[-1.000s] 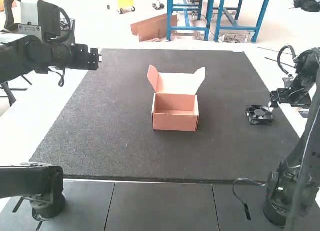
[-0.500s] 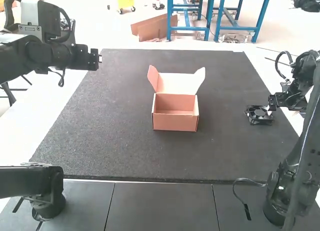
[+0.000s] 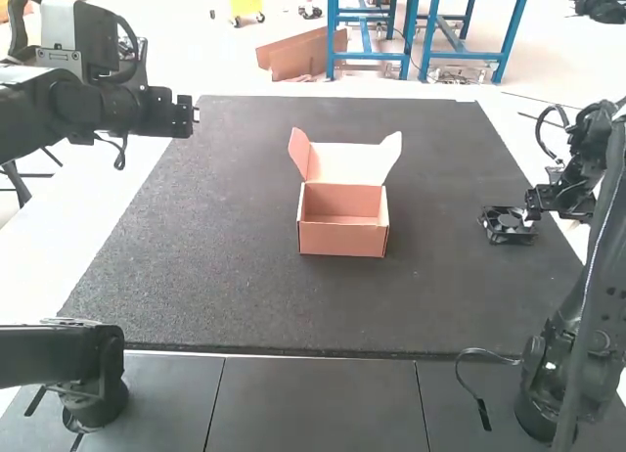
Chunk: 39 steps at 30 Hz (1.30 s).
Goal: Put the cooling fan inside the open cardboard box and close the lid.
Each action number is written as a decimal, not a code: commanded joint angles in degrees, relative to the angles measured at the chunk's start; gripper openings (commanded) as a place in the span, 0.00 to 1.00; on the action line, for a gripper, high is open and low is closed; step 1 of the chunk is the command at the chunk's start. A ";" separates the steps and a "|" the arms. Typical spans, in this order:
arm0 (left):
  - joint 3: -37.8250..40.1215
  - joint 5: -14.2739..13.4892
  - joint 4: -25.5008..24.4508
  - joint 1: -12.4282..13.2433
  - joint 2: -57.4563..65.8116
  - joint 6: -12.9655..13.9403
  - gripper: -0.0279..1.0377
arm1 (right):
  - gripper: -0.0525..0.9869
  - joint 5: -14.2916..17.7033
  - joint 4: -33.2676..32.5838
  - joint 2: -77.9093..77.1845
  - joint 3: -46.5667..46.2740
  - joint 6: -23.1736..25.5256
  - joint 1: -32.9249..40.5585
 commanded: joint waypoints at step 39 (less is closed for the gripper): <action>-1.13 0.43 1.09 -0.53 0.17 0.86 0.93 | 0.04 -21.92 -16.19 -36.38 1.65 32.51 17.69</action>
